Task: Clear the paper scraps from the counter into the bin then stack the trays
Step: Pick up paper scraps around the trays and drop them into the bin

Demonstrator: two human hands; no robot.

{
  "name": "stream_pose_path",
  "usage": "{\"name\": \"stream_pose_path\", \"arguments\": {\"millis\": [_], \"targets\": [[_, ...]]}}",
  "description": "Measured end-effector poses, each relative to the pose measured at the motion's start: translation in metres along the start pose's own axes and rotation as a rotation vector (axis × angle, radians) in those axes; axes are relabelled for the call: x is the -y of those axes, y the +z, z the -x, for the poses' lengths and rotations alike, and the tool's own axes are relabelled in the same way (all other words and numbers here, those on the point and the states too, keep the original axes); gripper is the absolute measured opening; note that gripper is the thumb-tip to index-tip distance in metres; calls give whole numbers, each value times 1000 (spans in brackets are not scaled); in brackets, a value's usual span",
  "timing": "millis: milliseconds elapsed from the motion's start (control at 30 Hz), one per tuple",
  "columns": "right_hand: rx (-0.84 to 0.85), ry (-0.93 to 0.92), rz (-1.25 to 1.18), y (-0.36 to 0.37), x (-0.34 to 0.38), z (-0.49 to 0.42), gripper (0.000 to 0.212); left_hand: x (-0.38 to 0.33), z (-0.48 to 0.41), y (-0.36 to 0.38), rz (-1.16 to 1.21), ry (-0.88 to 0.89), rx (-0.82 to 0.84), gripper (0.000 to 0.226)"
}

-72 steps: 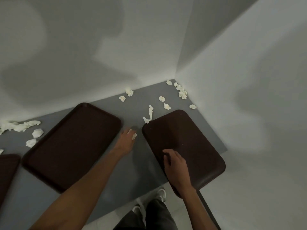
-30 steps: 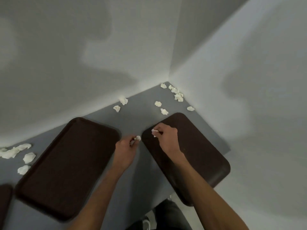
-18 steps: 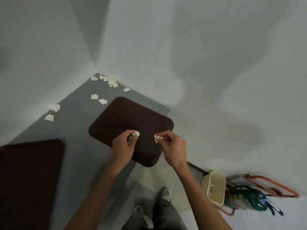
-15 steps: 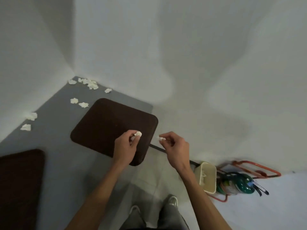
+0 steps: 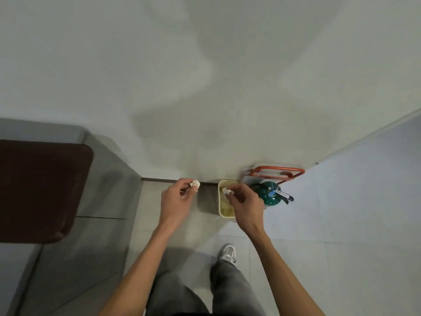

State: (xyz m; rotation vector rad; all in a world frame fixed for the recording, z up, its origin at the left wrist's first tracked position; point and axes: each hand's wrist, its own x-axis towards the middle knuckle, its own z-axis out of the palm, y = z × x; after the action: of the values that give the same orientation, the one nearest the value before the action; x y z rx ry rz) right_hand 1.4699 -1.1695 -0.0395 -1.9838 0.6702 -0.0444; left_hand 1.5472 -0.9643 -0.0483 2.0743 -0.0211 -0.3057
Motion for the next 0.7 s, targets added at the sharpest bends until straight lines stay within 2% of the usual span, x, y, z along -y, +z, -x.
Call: {"name": "stream_pose_path", "arguments": {"millis": [167, 300, 467, 700], "targets": [[18, 115, 62, -27, -103, -36, 18, 21, -1, 109, -7, -151, 136, 15], [52, 162, 111, -18, -178, -68, 21, 56, -11, 174, -23, -253, 194, 20], [130, 138, 174, 27, -274, -119, 15, 132, -47, 249, -115, -315, 220, 20], [209, 97, 406, 115, -406, -204, 13, 256, -108, 352, -311, -278, 294, 10]]}}
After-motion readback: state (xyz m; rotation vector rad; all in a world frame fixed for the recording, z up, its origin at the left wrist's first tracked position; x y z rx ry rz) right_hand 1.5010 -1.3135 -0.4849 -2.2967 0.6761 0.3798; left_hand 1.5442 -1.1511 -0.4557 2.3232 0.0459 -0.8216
